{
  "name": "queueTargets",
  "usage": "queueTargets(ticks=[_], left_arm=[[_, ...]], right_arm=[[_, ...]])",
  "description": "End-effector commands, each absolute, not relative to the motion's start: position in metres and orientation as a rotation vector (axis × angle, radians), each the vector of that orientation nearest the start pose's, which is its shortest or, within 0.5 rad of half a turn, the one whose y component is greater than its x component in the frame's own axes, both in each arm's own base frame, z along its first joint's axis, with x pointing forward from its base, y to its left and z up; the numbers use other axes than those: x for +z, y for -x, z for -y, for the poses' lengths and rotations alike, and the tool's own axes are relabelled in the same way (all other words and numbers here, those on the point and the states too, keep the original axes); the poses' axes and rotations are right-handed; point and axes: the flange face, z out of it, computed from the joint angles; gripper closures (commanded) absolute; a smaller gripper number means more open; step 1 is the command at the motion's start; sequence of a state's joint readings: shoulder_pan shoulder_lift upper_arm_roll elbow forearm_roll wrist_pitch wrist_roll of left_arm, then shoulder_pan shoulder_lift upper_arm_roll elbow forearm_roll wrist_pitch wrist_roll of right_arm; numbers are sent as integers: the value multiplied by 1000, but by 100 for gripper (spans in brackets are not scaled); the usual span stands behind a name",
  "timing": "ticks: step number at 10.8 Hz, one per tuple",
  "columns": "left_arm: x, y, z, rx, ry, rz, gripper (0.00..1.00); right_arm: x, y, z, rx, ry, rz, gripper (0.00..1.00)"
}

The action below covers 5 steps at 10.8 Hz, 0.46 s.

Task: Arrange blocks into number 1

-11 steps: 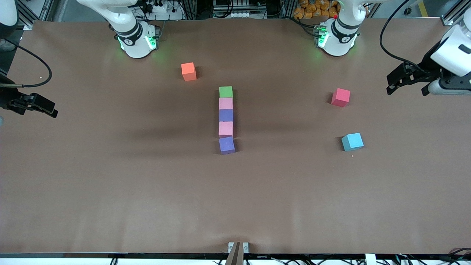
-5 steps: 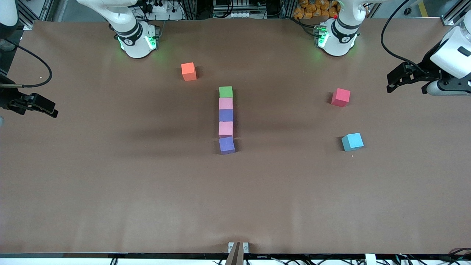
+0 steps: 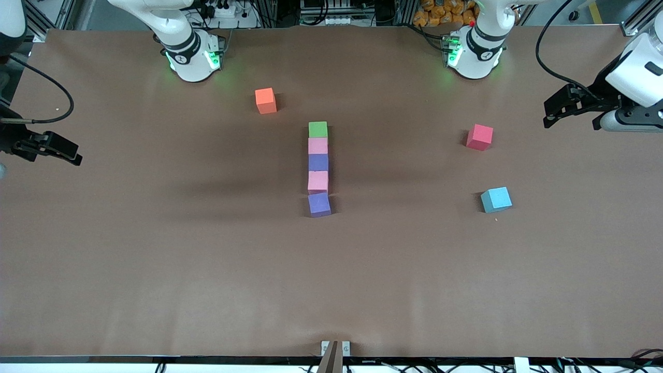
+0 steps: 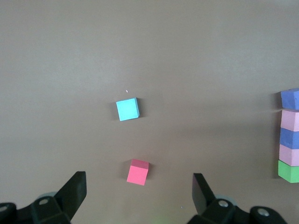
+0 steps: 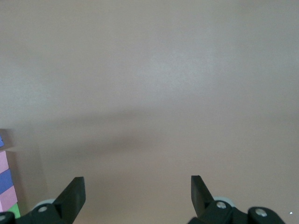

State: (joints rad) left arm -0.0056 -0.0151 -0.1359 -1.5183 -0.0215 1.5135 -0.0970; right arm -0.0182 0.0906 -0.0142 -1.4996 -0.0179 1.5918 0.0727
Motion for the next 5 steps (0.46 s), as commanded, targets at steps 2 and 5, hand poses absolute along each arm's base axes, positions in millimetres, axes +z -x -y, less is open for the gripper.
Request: queueTargets(ticks=[2,5], left_arm=[[659,-533,84,-1,3177,-135,0],[658,-534,84,1,3171,-136,0]], right_arm=[[610,-580,23,1,3166,-174,0],[610,-580,23,11,3166,-174,0]])
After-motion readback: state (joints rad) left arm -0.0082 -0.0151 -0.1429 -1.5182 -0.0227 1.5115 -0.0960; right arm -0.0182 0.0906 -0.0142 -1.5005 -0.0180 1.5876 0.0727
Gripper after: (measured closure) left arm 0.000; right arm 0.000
